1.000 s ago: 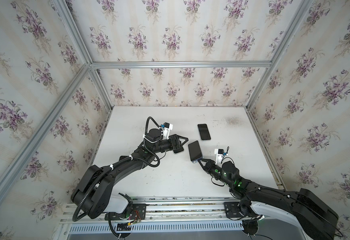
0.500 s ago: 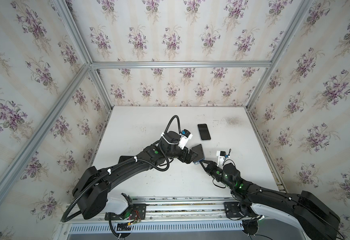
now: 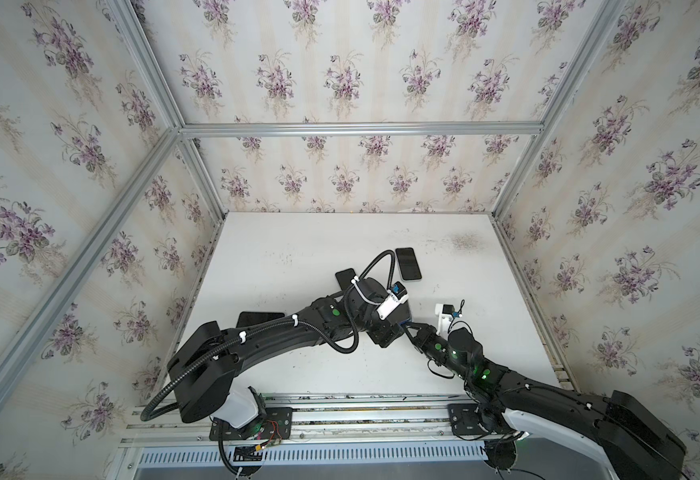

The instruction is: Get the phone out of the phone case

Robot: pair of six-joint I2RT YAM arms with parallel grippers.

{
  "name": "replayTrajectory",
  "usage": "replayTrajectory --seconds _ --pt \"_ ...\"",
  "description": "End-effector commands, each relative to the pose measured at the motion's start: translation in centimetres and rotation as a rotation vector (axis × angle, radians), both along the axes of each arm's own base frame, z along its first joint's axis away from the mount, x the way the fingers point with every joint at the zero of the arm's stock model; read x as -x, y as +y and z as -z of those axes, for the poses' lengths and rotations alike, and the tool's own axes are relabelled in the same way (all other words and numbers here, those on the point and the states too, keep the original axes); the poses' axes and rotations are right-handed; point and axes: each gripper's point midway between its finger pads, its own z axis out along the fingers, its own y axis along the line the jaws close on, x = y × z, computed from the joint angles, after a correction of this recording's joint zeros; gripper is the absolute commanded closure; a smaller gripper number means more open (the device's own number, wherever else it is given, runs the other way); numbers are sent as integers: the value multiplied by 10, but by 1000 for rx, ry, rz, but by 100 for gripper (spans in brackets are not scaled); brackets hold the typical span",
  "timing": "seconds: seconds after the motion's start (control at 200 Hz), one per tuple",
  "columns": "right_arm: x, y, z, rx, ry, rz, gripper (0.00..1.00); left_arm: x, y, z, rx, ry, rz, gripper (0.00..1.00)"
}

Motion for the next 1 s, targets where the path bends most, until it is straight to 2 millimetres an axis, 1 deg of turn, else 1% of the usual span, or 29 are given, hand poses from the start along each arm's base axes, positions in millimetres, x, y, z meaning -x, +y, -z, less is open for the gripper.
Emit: replayTrajectory --seconds 0.0,0.23,0.49,0.685,0.835,0.994 --pt "-4 1 -13 -34 -44 9 100 -7 0 4 -46 -43 -8 24" --pt "-3 1 -13 -36 -42 6 100 -17 0 14 -106 -83 -40 26" --pt "-1 1 -15 -40 -42 1 100 -26 0 17 -151 -123 -66 28" --pt "0 -1 -14 -34 -40 3 100 -28 -8 23 -185 -146 -58 30" --pt "1 -1 -14 -39 -39 -1 100 -37 -7 25 -216 -182 -97 36" --pt "2 -1 -15 -42 -38 -3 100 -41 -7 26 -249 -225 -114 42"
